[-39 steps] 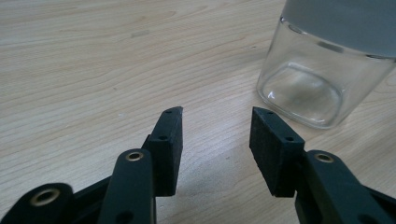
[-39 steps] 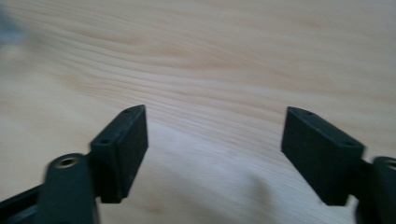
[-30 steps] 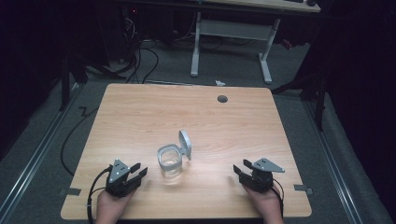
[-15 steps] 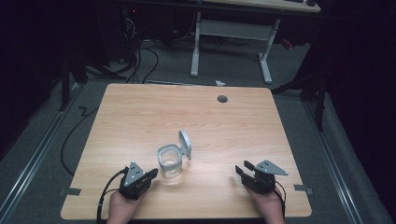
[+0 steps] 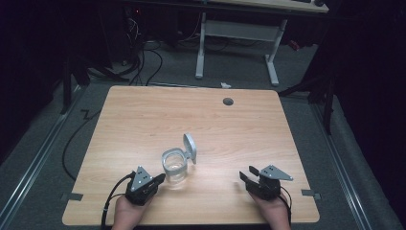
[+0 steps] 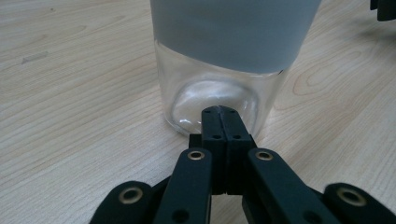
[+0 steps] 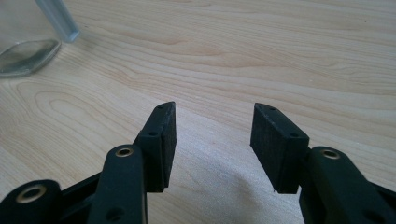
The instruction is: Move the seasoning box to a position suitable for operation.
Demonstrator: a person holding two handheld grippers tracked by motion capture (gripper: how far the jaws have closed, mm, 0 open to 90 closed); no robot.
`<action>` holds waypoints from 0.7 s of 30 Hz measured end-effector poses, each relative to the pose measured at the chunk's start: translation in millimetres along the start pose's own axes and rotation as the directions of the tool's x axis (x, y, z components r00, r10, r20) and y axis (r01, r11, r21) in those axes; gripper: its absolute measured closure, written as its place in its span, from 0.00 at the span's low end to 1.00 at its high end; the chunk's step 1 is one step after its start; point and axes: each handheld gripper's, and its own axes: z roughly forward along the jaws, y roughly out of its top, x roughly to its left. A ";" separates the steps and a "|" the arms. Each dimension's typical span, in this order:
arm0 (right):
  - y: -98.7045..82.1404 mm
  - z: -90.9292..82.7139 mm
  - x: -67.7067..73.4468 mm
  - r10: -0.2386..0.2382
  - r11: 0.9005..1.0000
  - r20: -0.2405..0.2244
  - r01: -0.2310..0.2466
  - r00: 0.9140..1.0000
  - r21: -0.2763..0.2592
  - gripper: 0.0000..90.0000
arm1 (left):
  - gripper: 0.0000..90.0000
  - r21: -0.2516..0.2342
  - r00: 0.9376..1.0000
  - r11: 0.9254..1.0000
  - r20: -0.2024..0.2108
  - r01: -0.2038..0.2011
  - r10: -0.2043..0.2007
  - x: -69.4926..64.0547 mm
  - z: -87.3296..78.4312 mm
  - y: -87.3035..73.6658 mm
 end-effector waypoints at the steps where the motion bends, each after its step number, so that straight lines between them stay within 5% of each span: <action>1: 0.1 0.1 -0.1 0.000 1.000 0.005 0.000 1.000 -0.001 0.56 | 1.00 0.004 1.000 1.000 0.002 -0.001 0.001 -0.6 0.0 -0.1; 14: -1.0 -0.7 -5.8 0.036 0.999 0.030 -0.037 0.999 0.006 0.57 | 1.00 0.024 0.999 1.000 0.034 -0.006 0.005 -14.1 3.7 -4.4; 21: 0.8 -3.4 -5.9 0.019 1.000 0.030 -0.019 0.999 -0.008 0.58 | 1.00 0.031 0.999 0.999 0.046 -0.010 0.008 -21.4 10.0 -4.9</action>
